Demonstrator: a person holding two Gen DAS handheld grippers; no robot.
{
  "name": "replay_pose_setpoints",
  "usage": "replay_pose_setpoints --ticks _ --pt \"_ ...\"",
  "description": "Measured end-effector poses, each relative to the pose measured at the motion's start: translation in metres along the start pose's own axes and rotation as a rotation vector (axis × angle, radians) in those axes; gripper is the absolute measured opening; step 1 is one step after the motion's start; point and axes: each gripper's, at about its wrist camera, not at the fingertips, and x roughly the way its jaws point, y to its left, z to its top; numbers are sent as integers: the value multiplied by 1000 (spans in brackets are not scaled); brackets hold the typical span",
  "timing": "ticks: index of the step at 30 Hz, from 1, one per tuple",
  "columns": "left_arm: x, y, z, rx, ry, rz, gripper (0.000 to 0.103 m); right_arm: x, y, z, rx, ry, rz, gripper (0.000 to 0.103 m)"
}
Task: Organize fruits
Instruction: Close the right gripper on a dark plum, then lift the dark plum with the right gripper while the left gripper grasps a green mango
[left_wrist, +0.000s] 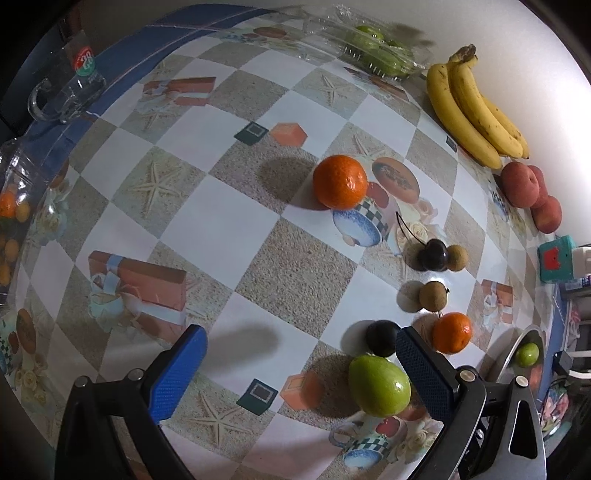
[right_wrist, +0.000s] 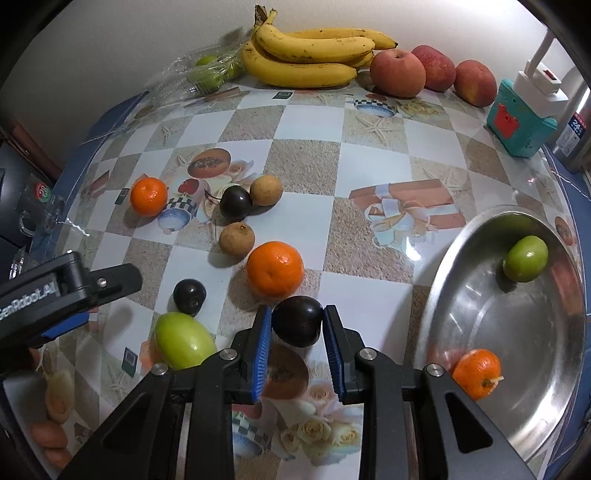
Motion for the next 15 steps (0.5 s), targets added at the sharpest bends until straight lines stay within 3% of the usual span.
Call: replay_pose_setpoints --ticks 7,15 --pt "2 -10 -8 49 17 -21 102 -9 -10 -10 63 35 19 29" --pt "6 -49 -25 256 31 -6 102 -29 -19 -12 96 18 41 30"
